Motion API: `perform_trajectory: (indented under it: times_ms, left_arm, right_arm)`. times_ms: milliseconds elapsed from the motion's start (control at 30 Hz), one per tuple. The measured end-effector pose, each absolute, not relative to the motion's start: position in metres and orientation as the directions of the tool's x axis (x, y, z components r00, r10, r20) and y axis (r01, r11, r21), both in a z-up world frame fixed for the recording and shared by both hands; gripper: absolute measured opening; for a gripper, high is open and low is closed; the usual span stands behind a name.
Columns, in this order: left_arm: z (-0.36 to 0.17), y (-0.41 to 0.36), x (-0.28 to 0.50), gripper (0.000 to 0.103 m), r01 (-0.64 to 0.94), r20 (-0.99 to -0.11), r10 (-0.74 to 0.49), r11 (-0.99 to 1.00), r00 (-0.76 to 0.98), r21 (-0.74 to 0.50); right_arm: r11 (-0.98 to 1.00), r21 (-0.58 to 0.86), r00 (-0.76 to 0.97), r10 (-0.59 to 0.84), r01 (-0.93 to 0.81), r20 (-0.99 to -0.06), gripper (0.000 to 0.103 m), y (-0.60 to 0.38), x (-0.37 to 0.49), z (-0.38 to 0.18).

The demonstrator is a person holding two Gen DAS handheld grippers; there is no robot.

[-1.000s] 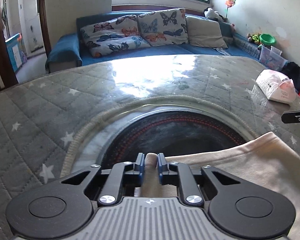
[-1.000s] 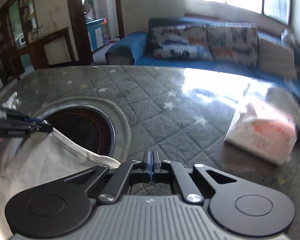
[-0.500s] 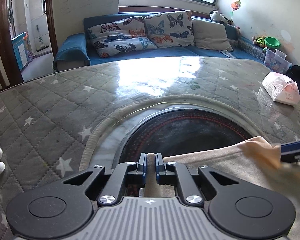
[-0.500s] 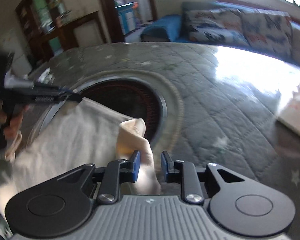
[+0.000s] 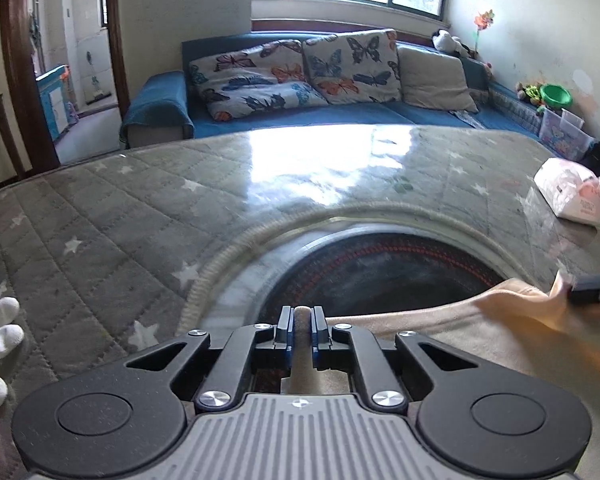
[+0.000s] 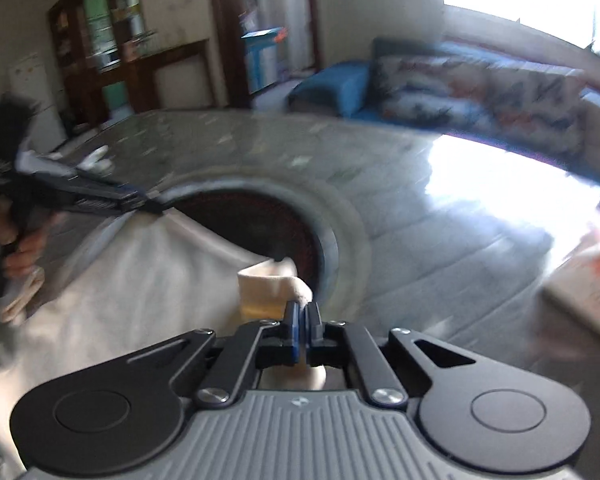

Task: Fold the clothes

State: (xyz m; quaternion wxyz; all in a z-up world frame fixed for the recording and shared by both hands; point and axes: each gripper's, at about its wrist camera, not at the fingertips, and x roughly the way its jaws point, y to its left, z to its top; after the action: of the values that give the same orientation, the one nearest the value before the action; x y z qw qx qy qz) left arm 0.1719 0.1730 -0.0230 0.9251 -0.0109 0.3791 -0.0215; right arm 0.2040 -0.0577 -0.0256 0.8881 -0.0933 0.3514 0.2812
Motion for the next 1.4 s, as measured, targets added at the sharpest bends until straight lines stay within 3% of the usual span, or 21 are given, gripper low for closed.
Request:
perform_trajectory:
  times_ms: [233, 467, 567, 667, 767, 867, 1067, 1400]
  left_arm:
    - [-0.013, 0.183, 0.194, 0.009, -0.007, -0.677, -0.009, 1.0, 0.736, -0.021]
    - [-0.022, 0.176, 0.22, 0.009, -0.004, -0.682, 0.04, 0.998, 0.73, 0.055]
    - [-0.029, 0.176, 0.222, 0.014, -0.014, -0.703, 0.054, 0.998, 0.71, 0.063]
    - [-0.026, 0.177, 0.214, 0.024, -0.028, -0.699, 0.065, 0.998, 0.712, 0.064]
    - [-0.016, 0.173, 0.198, 0.047, -0.026, -0.686, 0.059, 0.998, 0.725, 0.057]
    - [-0.006, 0.163, 0.177, 0.049, 0.005, -0.678, 0.029, 0.999, 0.735, 0.048]
    - [0.004, 0.132, 0.12, 0.059, 0.087, -0.696, -0.044, 0.996, 0.716, 0.025]
    - [-0.014, 0.099, 0.046, 0.079, 0.097, -0.761, -0.043, 0.995, 0.648, 0.026]
  right_arm:
    - [0.875, -0.054, 0.69, 0.339, -0.48, -0.639, 0.002, -0.067, 0.239, -0.018]
    - [0.875, -0.083, 0.665, 0.297, -0.477, -0.685, 0.003, -0.053, 0.271, -0.044]
    - [0.868, -0.092, 0.649, 0.29, -0.488, -0.703, 0.008, -0.05, 0.274, -0.05]
    - [0.868, -0.097, 0.655, 0.29, -0.487, -0.698, 0.015, -0.051, 0.266, -0.043]
    - [0.852, -0.102, 0.653, 0.311, -0.513, -0.691, 0.019, -0.052, 0.249, -0.031]
    - [0.827, -0.084, 0.626, 0.35, -0.556, -0.696, 0.034, -0.051, 0.223, -0.022]
    - [0.737, -0.069, 0.537, 0.421, -0.672, -0.731, 0.046, -0.035, 0.152, -0.02]
    - [0.696, -0.082, 0.516, 0.442, -0.713, -0.734, 0.053, -0.021, 0.062, -0.03]
